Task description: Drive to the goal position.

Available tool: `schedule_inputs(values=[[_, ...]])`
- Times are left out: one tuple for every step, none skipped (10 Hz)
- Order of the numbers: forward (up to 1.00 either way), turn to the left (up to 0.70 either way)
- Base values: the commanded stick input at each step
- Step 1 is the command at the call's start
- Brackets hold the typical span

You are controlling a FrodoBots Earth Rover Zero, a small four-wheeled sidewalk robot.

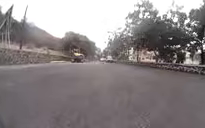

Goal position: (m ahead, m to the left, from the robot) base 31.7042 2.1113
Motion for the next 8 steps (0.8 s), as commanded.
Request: schedule_inputs(values=[[0.70,0.00],[0.70,0.00],[0.70,0.23],[0.70,0.12],[0.70,0.01],[0.70,0.00],[0.70,0.00],[0.70,0.00]])
